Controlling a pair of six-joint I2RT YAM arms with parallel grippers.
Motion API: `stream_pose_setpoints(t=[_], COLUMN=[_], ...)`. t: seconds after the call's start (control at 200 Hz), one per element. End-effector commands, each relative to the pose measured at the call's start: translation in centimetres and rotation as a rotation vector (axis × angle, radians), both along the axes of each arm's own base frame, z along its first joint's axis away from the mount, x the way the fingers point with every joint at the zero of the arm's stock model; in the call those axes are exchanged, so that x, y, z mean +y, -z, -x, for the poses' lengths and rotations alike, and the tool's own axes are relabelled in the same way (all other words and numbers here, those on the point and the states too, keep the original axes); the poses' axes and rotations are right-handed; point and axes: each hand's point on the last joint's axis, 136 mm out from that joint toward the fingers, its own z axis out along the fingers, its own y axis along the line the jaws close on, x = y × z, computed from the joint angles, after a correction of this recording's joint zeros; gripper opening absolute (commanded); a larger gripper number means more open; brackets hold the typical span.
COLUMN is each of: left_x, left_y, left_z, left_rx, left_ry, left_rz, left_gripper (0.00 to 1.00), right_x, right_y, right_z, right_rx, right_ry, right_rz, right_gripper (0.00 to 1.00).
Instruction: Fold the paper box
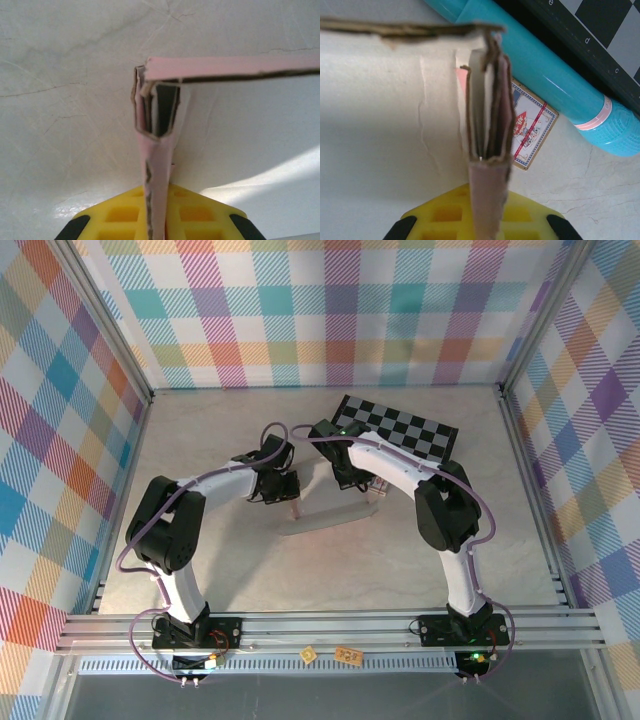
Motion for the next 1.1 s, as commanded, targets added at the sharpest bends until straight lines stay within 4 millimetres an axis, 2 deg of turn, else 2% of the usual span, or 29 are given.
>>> stream_pose_setpoints(t=[0.0, 0.145, 0.275, 0.435, 0.53, 0.595, 0.665, 0.86, 0.94, 1.095], left_x=[2.9, 3.4, 3.1, 4.2, 4.1, 3.7, 3.3, 3.3, 3.6, 4.0], left_y=[1.7, 1.8, 2.0, 1.6, 1.8, 1.9, 1.9, 1.6, 1.6, 2.2], left_z=[1.4, 2.2, 2.6, 3.0, 3.2, 3.4, 3.4, 3.5, 3.6, 4.0], left_rx=[0.042, 0.030, 0.023, 0.010, 0.006, 0.003, 0.001, -0.007, -0.006, 0.013], left_ry=[-0.072, -0.101, -0.104, -0.140, -0.142, -0.137, -0.127, -0.112, -0.114, -0.108], left_rz=[-0.174, -0.253, -0.284, -0.392, -0.376, -0.345, -0.322, -0.309, -0.310, -0.333], left_gripper=[0.08, 0.00, 0.00, 0.00, 0.00, 0.11, 0.18, 0.20, 0.19, 0.11], right_x=[-0.3, -0.1, 0.3, 0.3, 0.3, 0.2, 0.2, 0.1, 0.1, -0.1], right_y=[-0.6, -1.0, -1.3, -1.5, -1.6, -1.6, -1.5, -1.5, -1.6, -1.8], right_z=[0.5, 0.5, 0.5, 0.6, 0.8, 0.8, 0.8, 1.0, 1.0, 1.1], right_rx=[-0.003, -0.026, -0.044, -0.055, -0.060, -0.059, -0.059, -0.055, -0.057, -0.064], right_ry=[0.003, -0.002, -0.012, -0.013, -0.011, -0.010, -0.010, -0.007, -0.007, -0.003], right_rz=[0.022, 0.023, 0.023, 0.035, 0.029, 0.030, 0.030, 0.033, 0.031, 0.031], right_gripper=[0.00, 0.00, 0.00, 0.00, 0.00, 0.00, 0.00, 0.00, 0.00, 0.00])
